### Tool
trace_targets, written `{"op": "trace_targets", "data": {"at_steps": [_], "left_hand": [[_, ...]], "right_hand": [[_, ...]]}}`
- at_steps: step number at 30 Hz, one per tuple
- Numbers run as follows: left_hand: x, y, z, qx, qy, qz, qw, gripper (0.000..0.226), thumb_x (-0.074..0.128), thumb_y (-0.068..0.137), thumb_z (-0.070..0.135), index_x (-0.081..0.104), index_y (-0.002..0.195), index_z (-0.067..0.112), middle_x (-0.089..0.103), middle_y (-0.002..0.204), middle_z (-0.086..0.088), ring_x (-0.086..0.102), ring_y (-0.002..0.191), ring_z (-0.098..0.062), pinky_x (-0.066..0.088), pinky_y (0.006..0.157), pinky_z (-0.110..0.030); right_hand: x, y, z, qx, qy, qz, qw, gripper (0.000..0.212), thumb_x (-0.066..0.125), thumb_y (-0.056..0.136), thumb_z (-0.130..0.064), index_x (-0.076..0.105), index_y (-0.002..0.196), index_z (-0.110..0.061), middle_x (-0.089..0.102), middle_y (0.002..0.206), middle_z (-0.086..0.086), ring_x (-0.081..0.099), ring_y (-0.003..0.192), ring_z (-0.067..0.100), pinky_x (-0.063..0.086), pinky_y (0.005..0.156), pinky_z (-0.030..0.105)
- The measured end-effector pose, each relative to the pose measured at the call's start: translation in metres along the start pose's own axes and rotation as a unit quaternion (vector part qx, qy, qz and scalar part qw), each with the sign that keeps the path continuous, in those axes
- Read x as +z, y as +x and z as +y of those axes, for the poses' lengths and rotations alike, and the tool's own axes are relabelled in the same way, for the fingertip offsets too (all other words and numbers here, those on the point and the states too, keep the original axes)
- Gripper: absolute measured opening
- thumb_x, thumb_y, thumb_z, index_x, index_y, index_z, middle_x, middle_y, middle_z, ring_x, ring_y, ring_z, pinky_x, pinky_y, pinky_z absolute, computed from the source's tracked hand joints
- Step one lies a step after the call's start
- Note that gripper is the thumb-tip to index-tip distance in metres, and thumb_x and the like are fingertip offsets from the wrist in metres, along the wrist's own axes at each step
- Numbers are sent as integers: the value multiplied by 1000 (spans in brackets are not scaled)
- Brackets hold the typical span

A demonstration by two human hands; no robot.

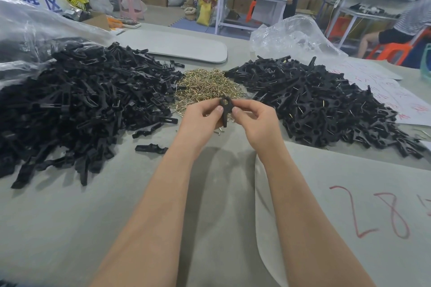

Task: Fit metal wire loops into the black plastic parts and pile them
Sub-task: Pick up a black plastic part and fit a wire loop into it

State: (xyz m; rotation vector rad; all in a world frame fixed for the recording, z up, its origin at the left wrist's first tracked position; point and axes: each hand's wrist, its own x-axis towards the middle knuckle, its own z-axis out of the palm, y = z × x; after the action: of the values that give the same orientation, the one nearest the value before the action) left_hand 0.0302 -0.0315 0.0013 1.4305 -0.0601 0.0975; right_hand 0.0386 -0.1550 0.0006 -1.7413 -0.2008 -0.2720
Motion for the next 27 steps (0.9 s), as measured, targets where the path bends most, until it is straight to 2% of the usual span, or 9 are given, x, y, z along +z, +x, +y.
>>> {"op": "trace_targets", "data": {"at_steps": [4, 9, 11, 13, 14, 16, 19, 23, 27], "left_hand": [[0, -1, 2, -16, -15, 7, 1000, 20, 53, 95, 2, 65, 106, 14, 67, 86, 1, 67, 72, -3, 53, 69, -13], [-3, -1, 2, -51, -14, 1, 999, 22, 62, 91, 13, 62, 113, 14, 62, 87, 1, 62, 83, -8, 53, 84, -26], [-4, -1, 4, -57, -40, 2, 998, 13, 63, 90, 13, 63, 103, 13, 62, 83, 2, 63, 77, -6, 54, 83, -24], [-6, 0, 7, -49, -131, 43, 989, 6, 62, 90, 9, 61, 96, 9, 63, 84, -2, 64, 74, -7, 55, 81, -21], [-10, 2, 9, -47, -203, 75, 975, 8, 61, 90, 7, 60, 97, 6, 64, 87, -4, 65, 75, -7, 55, 81, -21], [-20, 5, 12, -46, -354, 129, 925, 17, 61, 89, 7, 58, 105, 0, 65, 90, -7, 66, 78, -9, 56, 76, -19], [-31, 6, 16, -47, -489, 185, 851, 11, 61, 88, 1, 61, 98, -3, 64, 88, -10, 66, 78, -13, 57, 69, -19], [-30, 4, 20, -65, -520, 203, 827, 3, 58, 87, -6, 61, 86, -5, 61, 90, -14, 65, 81, -18, 57, 73, -21], [-29, 4, 18, -108, -524, 192, 823, 13, 63, 86, -1, 61, 99, -3, 60, 94, -12, 61, 91, -17, 57, 80, -24]], "right_hand": [[0, 0, -1, 43, 70, -12, 997, 20, 51, 93, 1, 65, 101, -10, 68, 96, 12, 64, 86, 19, 54, 84, 29], [-3, 1, -3, 119, 207, -69, 969, 18, 48, 95, 0, 65, 100, -3, 67, 85, 10, 62, 79, 16, 53, 82, 28], [1, 1, -4, 148, 268, -48, 951, 10, 51, 94, -1, 60, 96, -3, 66, 80, 8, 64, 73, 13, 56, 76, 24], [6, 2, -3, 167, 286, -9, 944, 2, 54, 94, -4, 55, 95, -5, 66, 84, 11, 66, 73, 14, 57, 75, 23], [9, 3, 0, 156, 229, 10, 961, 5, 56, 93, -7, 54, 98, -6, 66, 89, 12, 66, 76, 15, 57, 77, 24], [12, 2, 9, 92, -27, 15, 995, 19, 59, 92, -15, 58, 110, -8, 65, 101, 11, 62, 86, 16, 50, 85, 23], [21, -4, 19, 18, -334, -63, 940, 36, 55, 93, -30, 56, 127, -17, 58, 124, 6, 53, 113, 23, 36, 98, 28], [36, -10, 24, -18, -461, -121, 879, 38, 44, 98, -31, 47, 136, -27, 45, 141, -2, 36, 129, 27, 28, 105, 40], [36, -8, 19, -32, -472, -113, 874, 27, 46, 94, -16, 62, 116, -22, 58, 122, 1, 48, 116, 26, 35, 95, 36]]}}
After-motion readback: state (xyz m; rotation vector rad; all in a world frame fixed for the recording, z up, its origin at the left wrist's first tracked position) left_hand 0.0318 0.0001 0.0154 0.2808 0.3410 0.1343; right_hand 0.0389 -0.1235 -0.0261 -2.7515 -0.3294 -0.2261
